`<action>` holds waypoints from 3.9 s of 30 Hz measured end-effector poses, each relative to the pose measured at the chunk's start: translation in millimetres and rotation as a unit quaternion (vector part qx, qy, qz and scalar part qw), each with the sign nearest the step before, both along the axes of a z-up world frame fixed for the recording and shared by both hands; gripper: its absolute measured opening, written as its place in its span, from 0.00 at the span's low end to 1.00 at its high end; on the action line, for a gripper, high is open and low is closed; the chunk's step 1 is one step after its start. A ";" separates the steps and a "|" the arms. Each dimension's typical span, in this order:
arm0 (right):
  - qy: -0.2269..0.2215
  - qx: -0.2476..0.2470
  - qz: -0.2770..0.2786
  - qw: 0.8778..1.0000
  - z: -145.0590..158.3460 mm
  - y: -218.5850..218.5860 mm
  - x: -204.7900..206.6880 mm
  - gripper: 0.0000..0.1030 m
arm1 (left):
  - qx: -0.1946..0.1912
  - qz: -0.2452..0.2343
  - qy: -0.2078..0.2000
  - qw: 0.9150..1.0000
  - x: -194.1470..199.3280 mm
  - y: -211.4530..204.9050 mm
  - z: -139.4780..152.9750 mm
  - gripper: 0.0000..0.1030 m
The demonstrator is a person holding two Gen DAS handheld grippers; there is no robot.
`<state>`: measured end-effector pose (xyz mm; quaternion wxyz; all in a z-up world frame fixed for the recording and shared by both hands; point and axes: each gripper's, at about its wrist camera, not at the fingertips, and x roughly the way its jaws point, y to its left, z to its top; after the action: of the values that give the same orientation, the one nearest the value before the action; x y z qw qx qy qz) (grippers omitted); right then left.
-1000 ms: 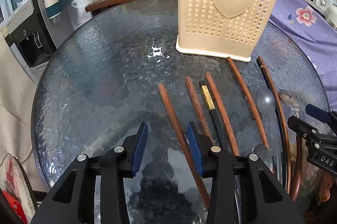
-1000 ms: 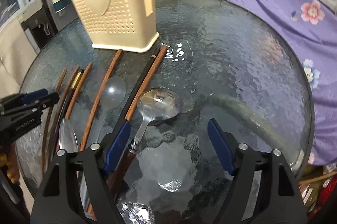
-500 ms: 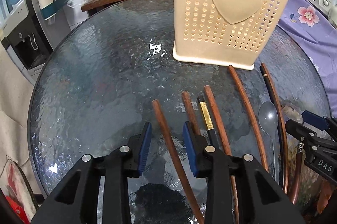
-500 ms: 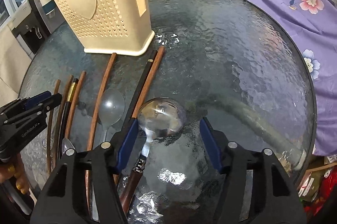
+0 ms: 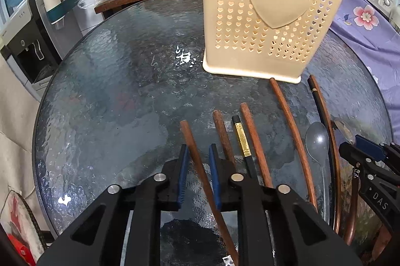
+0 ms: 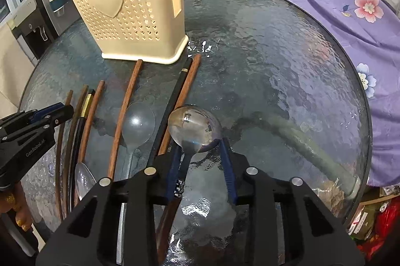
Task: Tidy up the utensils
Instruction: 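Close left tool on a wooden chopstick while right tool grips the spoon's handle, then lift the chopstick with left tool while right tool lifts the spoon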
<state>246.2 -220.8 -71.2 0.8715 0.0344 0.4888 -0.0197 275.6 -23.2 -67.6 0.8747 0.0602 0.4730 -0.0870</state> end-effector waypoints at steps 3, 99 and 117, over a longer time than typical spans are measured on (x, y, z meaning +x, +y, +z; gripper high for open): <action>0.005 0.001 0.012 1.000 0.7 -0.9 1.4 0.31 | 0.001 0.001 0.002 1.000 1.5 -0.4 0.1 0.12; 0.010 0.048 0.007 0.999 16.8 -23.0 68.4 0.28 | -0.021 -0.001 0.008 1.000 8.5 -4.4 2.3 0.08; 0.034 0.063 -0.002 0.997 1.3 -20.7 82.0 0.12 | -0.024 0.003 0.007 1.000 12.8 1.4 -1.1 0.07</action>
<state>328.2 -241.5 -69.9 0.8503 0.0898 0.5185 0.0083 288.4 -21.8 -68.7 0.8727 0.0369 0.4772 -0.0966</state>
